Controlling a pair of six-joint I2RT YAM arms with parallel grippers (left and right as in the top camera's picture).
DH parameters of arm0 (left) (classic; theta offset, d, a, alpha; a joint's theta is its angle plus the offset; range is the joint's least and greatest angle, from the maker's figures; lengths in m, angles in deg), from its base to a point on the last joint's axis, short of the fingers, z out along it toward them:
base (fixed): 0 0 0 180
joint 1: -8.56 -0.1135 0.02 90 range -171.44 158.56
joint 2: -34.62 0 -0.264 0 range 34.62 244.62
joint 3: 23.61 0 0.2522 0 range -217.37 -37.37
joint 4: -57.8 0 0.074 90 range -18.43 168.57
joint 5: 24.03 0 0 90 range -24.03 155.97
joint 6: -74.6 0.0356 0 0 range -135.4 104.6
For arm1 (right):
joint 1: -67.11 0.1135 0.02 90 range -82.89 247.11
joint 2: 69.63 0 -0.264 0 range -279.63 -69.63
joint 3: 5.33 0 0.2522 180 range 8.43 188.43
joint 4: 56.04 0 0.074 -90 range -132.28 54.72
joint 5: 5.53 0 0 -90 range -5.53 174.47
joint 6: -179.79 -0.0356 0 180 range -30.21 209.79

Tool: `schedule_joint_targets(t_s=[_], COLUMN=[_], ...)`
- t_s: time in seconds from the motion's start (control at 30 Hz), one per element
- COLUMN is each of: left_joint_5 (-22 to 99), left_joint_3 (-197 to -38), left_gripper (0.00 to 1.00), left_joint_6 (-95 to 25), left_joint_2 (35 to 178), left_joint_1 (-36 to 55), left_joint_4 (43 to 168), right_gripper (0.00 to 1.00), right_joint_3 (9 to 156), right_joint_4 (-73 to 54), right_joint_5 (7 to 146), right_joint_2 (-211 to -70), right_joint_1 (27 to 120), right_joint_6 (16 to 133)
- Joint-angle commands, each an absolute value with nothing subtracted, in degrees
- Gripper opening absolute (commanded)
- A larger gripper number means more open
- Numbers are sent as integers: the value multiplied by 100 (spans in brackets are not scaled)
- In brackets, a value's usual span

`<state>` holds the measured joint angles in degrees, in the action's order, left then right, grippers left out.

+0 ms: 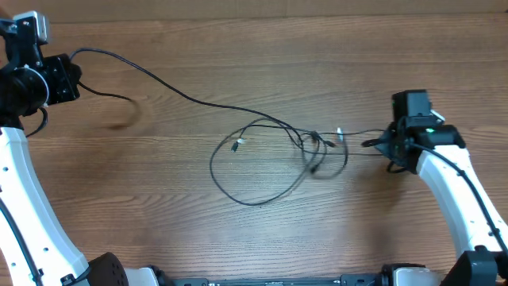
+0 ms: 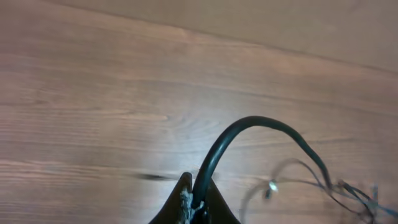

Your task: Untangle cables

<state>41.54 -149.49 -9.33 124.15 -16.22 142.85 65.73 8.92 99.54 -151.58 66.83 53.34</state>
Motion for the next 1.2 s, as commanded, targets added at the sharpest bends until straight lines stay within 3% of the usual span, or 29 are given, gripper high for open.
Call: schedule_joint_targets(t_s=[0.0, 0.27, 0.6, 0.83, 1.07, 1.17], left_joint_5=[4631, 4725, 5980, 6449, 4316, 3431], left_joint_3=[-15080, -15080, -15080, -15080, -15075, -15073], left_gripper=[4, 4, 4, 4, 4, 4], left_joint_6=[-1213, -1661, -3055, -3901, -3678, -3071], left_joint_2=[12151, 11832, 11731, 11731, 11786, 11825], left_joint_1=[-1725, -2221, -2951, -3141, -2730, -2271], left_joint_4=[14010, 13203, 12635, 12515, 12528, 12561], right_gripper=[4, 4, 4, 4, 4, 4], right_joint_3=[6626, 6626, 6626, 6626, 6626, 6626], right_joint_4=[908, 975, 908, 853, 20, 162], right_joint_5=[10155, 10057, 9626, 9222, 6315, 6086], right_joint_2=[-15038, -15038, -15038, -15038, -15038, -15038], right_joint_1=[6133, 4837, 3182, 2802, 3068, 3307], right_joint_6=[5076, 5079, 5079, 5081, 6729, 6873])
